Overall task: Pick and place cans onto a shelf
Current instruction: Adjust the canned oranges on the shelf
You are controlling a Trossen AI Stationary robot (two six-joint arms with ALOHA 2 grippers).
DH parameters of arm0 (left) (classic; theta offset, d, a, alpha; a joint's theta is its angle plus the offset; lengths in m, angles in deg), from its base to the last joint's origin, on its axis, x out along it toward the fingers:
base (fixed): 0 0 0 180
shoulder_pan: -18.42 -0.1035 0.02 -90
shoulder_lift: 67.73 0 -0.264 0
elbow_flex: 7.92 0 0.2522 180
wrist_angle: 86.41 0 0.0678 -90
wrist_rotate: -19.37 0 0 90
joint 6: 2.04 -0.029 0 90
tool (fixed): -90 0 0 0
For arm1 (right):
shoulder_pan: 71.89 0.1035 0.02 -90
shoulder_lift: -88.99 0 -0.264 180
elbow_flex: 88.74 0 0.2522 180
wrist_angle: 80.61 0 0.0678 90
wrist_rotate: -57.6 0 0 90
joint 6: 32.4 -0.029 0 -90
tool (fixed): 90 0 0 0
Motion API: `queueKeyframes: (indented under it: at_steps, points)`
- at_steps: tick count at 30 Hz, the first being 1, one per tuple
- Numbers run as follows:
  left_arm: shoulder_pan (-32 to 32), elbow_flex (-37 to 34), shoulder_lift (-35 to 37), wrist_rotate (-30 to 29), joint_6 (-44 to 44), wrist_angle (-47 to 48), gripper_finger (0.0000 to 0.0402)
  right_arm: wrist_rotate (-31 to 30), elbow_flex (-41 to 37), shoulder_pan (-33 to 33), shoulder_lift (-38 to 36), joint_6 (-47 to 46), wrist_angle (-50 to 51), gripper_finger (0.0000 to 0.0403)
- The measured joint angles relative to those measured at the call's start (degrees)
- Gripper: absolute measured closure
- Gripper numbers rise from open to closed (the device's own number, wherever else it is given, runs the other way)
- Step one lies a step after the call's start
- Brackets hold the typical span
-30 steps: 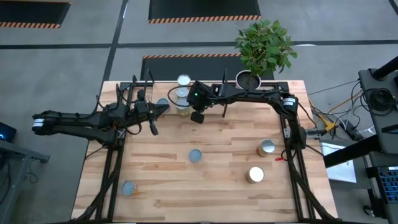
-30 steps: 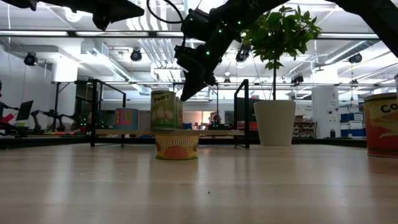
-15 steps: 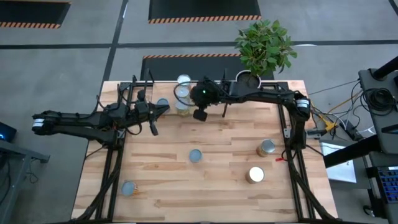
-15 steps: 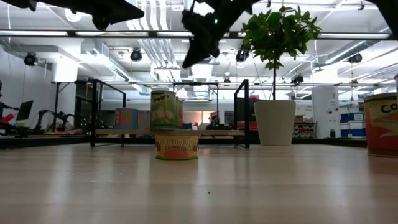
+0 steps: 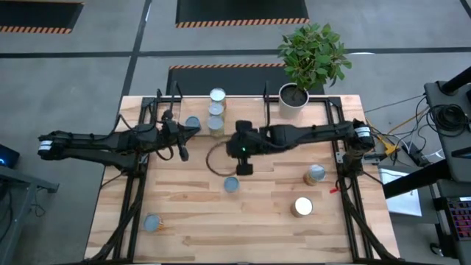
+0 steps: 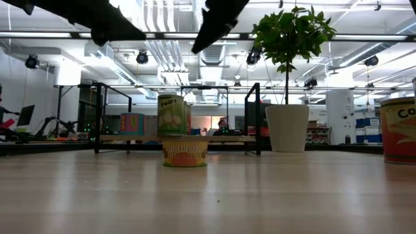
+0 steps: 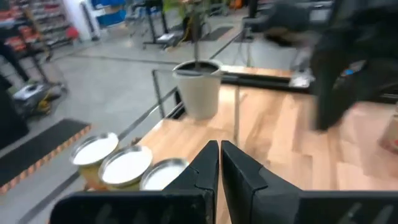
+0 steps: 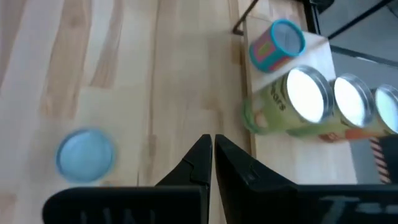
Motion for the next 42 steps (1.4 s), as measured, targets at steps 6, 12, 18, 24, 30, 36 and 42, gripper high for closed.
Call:
queueKeyframes:
  at_steps: [6, 12, 18, 24, 30, 36, 42]
  points:
    - [-4.24, 4.59, -6.21, -1.06, 0.97, 6.07, 0.0402, -1.28, -5.11, 4.39, -4.89, -2.59, -0.03, 0.0394]
    - [-13.08, 15.77, -17.09, -1.01, -3.62, 22.09, 0.0402, -1.34, -11.39, 6.22, -9.86, -3.81, -5.03, 0.0394]
    - [-21.6, 24.84, -27.04, 7.68, -8.32, 30.59, 0.0402, -1.29, -16.08, 6.89, -11.79, -3.79, -7.61, 0.0394]
    - [-26.27, 29.44, -33.77, 13.23, -11.08, 33.34, 0.0402, -1.32, -19.08, 6.82, -11.97, -3.81, -7.91, 0.0394]
    - [-30.0, 30.01, -37.8, 13.47, -11.85, 33.6, 0.0402, -1.31, -20.94, 6.82, -11.97, -4.43, -8.04, 0.0394]
    - [-30.72, 30.01, -41.19, 13.81, -11.86, 32.9, 0.0402, -1.31, -21.3, 6.82, -11.99, -4.53, -8.03, 0.0394]
    - [-30.74, 29.99, -42.91, 14.45, -11.86, 30.6, 0.0402, -1.31, -21.3, 6.82, -11.99, -4.67, -8.02, 0.0394]
